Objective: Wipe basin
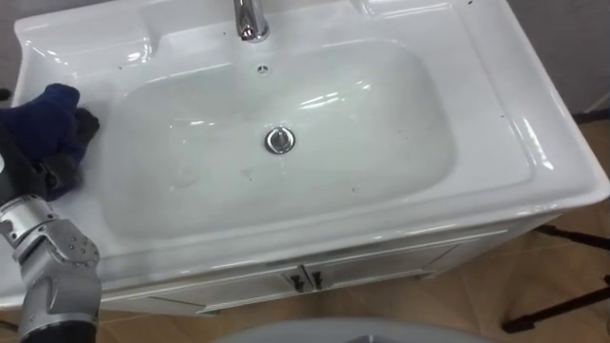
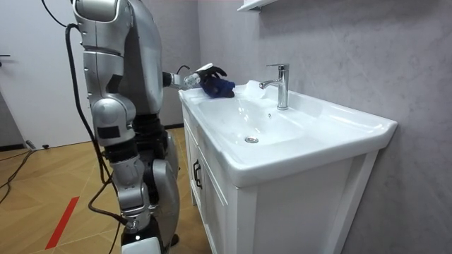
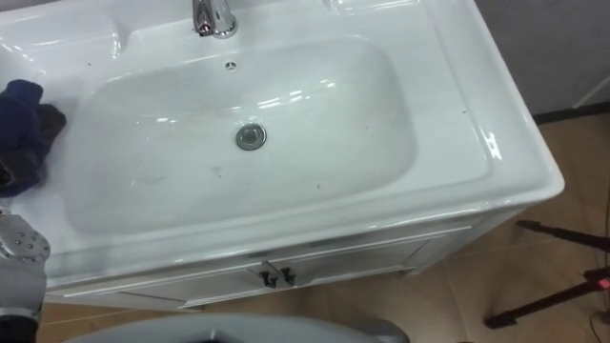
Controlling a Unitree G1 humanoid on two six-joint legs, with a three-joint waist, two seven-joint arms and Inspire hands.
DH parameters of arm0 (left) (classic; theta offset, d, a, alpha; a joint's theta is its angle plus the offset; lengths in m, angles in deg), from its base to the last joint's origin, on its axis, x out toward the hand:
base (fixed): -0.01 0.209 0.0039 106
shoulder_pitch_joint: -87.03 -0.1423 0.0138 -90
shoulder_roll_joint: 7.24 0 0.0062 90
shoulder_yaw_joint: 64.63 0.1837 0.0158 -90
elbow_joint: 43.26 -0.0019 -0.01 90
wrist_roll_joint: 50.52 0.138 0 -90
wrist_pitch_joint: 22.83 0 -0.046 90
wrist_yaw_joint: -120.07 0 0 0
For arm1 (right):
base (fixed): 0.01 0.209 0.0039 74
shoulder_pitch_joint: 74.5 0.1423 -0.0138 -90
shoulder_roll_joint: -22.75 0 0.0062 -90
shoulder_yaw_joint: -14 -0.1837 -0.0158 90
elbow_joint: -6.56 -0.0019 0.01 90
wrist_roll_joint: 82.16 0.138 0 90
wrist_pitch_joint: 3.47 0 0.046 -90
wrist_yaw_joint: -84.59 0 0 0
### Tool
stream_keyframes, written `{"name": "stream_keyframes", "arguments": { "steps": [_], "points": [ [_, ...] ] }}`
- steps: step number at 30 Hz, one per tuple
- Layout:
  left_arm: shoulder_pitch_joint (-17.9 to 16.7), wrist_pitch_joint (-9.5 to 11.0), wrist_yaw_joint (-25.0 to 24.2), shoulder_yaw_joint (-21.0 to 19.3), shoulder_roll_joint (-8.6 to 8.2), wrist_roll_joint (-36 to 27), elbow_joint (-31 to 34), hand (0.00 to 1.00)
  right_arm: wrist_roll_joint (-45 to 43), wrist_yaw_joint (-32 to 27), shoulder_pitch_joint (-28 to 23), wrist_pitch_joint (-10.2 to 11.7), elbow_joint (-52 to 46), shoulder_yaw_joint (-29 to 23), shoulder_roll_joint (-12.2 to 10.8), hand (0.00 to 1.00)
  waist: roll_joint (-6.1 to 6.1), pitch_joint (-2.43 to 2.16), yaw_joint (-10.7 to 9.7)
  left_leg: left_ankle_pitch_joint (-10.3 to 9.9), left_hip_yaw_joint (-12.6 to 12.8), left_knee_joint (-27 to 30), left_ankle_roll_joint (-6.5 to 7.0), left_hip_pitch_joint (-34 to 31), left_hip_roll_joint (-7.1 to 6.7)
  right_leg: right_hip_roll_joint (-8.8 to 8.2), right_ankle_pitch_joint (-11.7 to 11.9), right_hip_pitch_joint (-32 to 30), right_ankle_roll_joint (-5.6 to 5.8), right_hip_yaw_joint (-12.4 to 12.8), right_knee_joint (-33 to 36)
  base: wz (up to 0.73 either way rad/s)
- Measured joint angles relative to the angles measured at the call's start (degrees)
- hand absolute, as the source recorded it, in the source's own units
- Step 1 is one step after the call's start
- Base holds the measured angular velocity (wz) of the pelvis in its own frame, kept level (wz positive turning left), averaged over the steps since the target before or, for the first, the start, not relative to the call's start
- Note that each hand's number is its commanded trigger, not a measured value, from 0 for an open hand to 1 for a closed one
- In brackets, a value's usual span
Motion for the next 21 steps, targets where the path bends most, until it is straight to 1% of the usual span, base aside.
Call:
{"name": "stream_keyframes", "arguments": {
  "steps": [6,9,13,18,21],
  "points": [
    [0.0,0.0,0.1,0.0,0.00,0.0,2.2,0.00,0.0,-0.2,-0.3,0.1,-0.6,0.0,0.0,0.00,0.02,-0.01,0.2,0.0,0.0,0.0,0.00,0.2,-0.01,0.01,0.0,0.1,0.03,0.0,0.0,0.00],
    [0.0,0.2,0.3,0.0,0.00,0.0,4.3,0.00,0.0,-0.2,-0.2,0.7,-0.7,0.0,0.0,0.00,-0.14,0.04,0.2,0.0,0.0,0.0,0.00,0.1,0.00,-0.01,0.0,0.1,0.03,0.0,0.0,0.00],
    [0.0,2.1,1.7,0.0,0.01,0.0,6.7,0.00,0.0,-0.2,-0.3,1.5,-0.8,-0.4,-0.1,0.00,-0.26,0.06,0.2,0.0,-0.1,0.0,0.00,0.0,-0.02,-0.03,0.0,0.1,0.03,0.1,0.0,0.00],
    [0.0,2.6,2.0,-0.1,0.01,-0.6,10.1,0.00,0.1,-0.2,-0.6,1.5,-1.0,-2.1,-0.2,0.00,-0.28,0.07,0.2,0.0,-0.1,0.0,0.00,0.3,-0.02,-0.02,0.0,0.1,0.03,0.4,0.0,-0.01],
    [0.1,2.7,2.6,-0.2,0.02,-0.6,10.8,0.00,0.2,-0.2,-0.7,1.5,-1.1,-2.1,-0.2,0.00,-0.12,0.02,0.4,0.0,-0.1,0.0,0.00,0.5,-0.03,0.00,0.0,0.2,0.05,0.5,-0.1,-0.04]
  ]
}}
